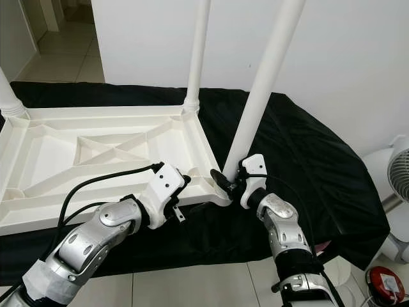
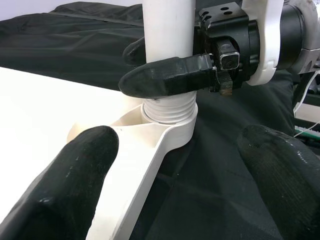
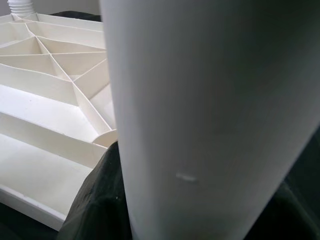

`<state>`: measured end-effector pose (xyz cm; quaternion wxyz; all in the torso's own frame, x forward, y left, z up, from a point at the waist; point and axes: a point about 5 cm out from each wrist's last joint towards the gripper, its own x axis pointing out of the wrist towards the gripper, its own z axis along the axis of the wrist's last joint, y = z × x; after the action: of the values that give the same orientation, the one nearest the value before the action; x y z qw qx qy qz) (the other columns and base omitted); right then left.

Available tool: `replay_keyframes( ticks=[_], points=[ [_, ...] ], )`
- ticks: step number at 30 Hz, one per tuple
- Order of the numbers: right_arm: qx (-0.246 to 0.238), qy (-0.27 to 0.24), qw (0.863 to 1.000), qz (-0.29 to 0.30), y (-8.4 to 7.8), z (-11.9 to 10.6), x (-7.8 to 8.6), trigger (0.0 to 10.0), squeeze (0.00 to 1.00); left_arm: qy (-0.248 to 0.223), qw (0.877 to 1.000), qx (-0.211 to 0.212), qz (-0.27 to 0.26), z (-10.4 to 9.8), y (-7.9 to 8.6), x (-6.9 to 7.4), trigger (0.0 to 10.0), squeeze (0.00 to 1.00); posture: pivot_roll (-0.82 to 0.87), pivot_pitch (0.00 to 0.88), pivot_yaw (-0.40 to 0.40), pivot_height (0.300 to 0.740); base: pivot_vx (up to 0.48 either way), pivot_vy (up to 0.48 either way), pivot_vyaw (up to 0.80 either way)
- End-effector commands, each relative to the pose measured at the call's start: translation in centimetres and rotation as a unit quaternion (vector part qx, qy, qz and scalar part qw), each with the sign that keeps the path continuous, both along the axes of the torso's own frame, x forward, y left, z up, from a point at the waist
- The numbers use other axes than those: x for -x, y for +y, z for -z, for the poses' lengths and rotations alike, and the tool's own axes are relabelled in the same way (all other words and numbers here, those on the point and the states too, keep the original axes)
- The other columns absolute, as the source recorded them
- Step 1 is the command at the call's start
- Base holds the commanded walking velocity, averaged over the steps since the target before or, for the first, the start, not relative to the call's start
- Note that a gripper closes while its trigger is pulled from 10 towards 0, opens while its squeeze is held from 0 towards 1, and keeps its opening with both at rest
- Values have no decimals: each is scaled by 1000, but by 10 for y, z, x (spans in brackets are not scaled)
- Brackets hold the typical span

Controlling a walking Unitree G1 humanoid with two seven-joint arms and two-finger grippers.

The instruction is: Building children table

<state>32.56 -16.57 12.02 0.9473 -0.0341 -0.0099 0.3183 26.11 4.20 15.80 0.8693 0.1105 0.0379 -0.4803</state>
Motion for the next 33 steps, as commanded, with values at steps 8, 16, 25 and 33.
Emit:
replay_keyframes(
  ticks=[8, 16, 25, 33],
  points=[
    [8, 54, 998, 43, 1, 22, 2, 10000, 0, 6, 1000, -3, 28, 0, -4, 1, 10000, 0, 16, 0, -102, 740, 0, 0, 0],
    [-8, 55, 993, 101, 6, 23, 1, 10000, 0, 8, 1000, -3, 29, 0, -4, 2, 10000, 0, 12, 0, -102, 740, 0, 0, 0],
    [-34, 71, 954, 288, 0, 20, -3, 10000, 0, 10, 999, -1, 32, 1, -6, 3, 10000, 0, 5, 0, -104, 740, 0, 0, 0],
    [-40, 81, 896, 434, 14, 22, 13, 10000, 0, 12, 999, 2, 32, 1, -7, 4, 10000, 0, 4, 0, -105, 740, 0, 0, 0]
  ],
)
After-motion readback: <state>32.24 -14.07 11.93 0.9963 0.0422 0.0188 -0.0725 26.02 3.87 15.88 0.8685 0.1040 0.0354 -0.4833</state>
